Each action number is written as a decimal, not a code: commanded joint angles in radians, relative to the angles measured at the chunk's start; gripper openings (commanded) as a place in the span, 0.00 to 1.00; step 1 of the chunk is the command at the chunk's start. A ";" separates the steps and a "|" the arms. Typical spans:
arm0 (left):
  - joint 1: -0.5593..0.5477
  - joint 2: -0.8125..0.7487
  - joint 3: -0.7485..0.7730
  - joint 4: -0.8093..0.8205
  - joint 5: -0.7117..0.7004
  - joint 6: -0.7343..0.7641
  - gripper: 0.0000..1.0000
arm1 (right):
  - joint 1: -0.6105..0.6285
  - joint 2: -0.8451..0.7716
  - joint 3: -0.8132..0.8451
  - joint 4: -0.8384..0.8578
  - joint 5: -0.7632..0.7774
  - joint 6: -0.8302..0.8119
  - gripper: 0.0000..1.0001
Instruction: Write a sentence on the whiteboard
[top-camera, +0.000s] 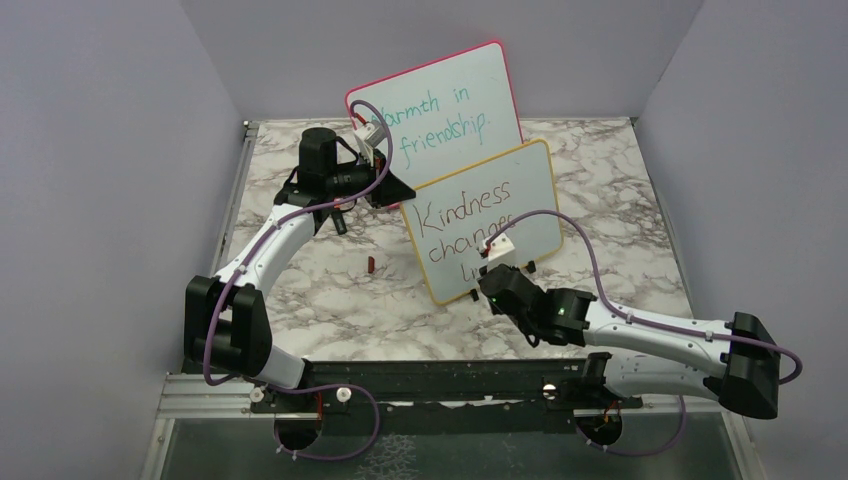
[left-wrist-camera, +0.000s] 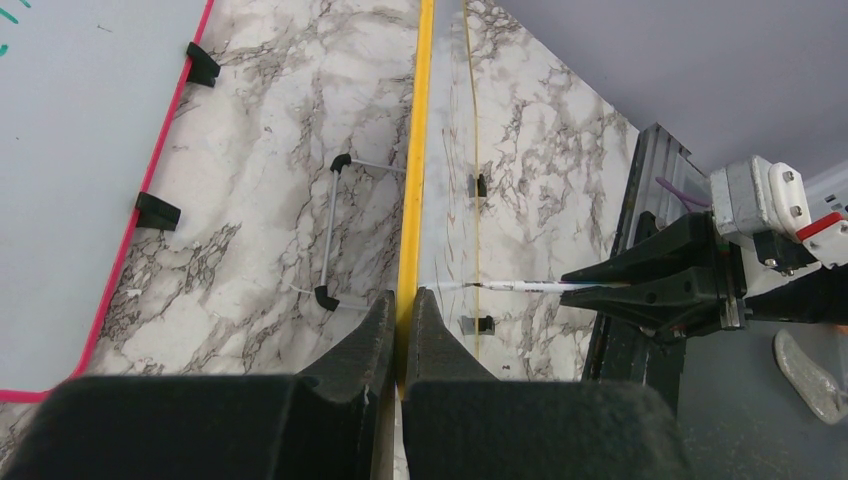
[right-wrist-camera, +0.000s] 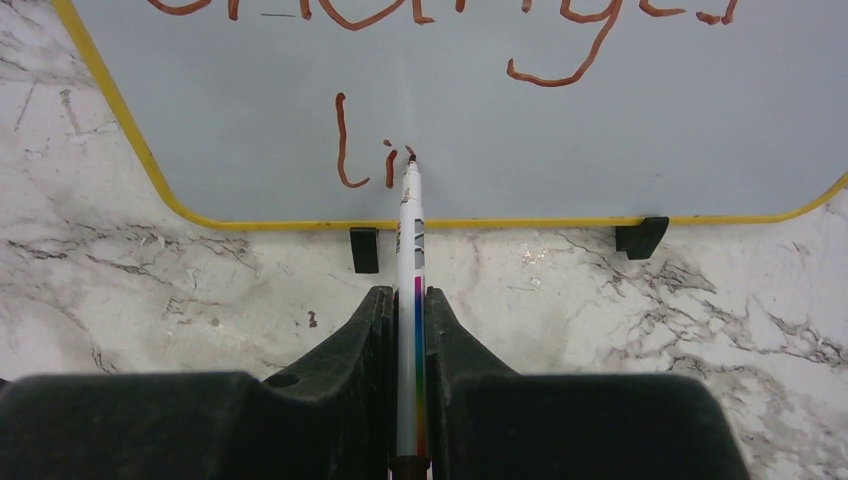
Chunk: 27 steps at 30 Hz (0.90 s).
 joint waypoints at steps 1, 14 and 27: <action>-0.031 0.033 -0.014 -0.094 -0.036 0.039 0.00 | 0.000 0.006 0.000 -0.057 0.043 0.053 0.01; -0.031 0.030 -0.016 -0.093 -0.036 0.039 0.00 | 0.000 0.017 -0.012 -0.064 0.062 0.083 0.01; -0.031 0.030 -0.016 -0.093 -0.035 0.038 0.00 | -0.001 0.019 -0.011 0.019 0.046 0.045 0.01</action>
